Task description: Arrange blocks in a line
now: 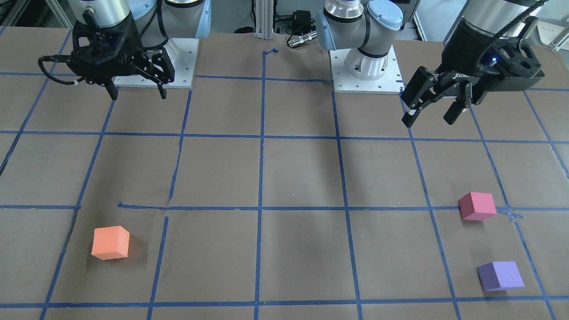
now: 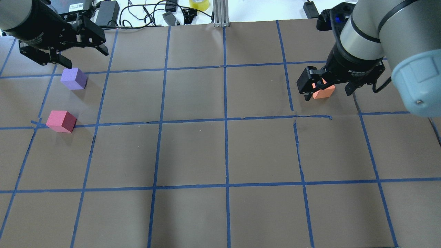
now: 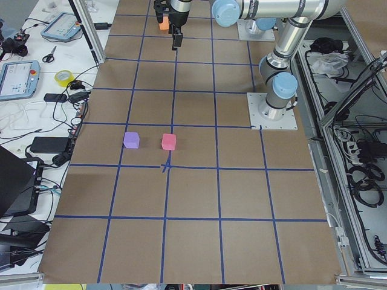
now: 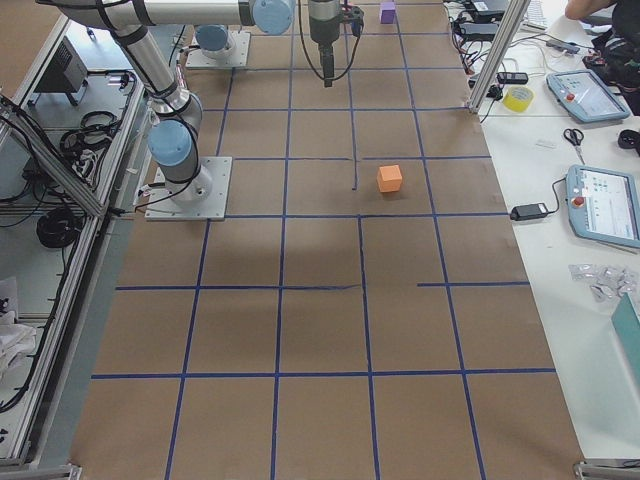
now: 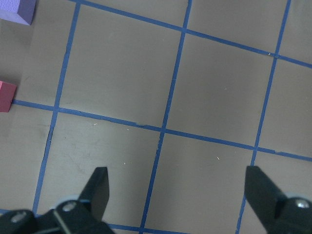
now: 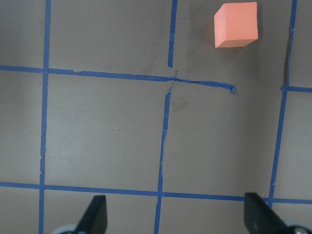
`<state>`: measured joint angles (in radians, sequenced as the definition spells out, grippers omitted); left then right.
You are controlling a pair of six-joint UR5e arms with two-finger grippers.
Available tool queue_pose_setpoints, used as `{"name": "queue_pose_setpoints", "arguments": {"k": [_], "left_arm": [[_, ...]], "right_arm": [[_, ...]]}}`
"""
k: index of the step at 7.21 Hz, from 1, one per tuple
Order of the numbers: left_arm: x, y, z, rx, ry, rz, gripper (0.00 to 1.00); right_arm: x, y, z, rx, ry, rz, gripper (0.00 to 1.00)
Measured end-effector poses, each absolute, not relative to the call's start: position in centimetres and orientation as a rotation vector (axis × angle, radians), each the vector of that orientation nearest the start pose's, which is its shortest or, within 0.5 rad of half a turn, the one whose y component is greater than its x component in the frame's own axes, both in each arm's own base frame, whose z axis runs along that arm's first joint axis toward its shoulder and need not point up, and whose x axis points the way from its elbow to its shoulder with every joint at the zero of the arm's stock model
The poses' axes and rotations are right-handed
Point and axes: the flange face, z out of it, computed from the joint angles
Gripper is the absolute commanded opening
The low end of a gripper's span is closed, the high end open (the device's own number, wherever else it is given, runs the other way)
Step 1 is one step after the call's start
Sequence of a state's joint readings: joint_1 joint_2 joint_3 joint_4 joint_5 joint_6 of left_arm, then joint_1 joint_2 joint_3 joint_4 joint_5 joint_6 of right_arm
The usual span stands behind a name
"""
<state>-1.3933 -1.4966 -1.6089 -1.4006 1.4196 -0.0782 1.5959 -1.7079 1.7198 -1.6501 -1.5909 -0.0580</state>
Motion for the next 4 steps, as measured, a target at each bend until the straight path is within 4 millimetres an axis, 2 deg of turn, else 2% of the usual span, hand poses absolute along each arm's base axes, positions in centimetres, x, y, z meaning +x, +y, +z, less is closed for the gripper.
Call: {"name": "queue_pose_setpoints", "arguments": {"k": [4], "left_arm": [[-6.1, -49.1, 51.0, -0.395, 3.236, -0.304, 1.00]], "right_arm": [[14.0, -44.0, 48.5, -0.128, 3.158, -0.112, 1.00]]}}
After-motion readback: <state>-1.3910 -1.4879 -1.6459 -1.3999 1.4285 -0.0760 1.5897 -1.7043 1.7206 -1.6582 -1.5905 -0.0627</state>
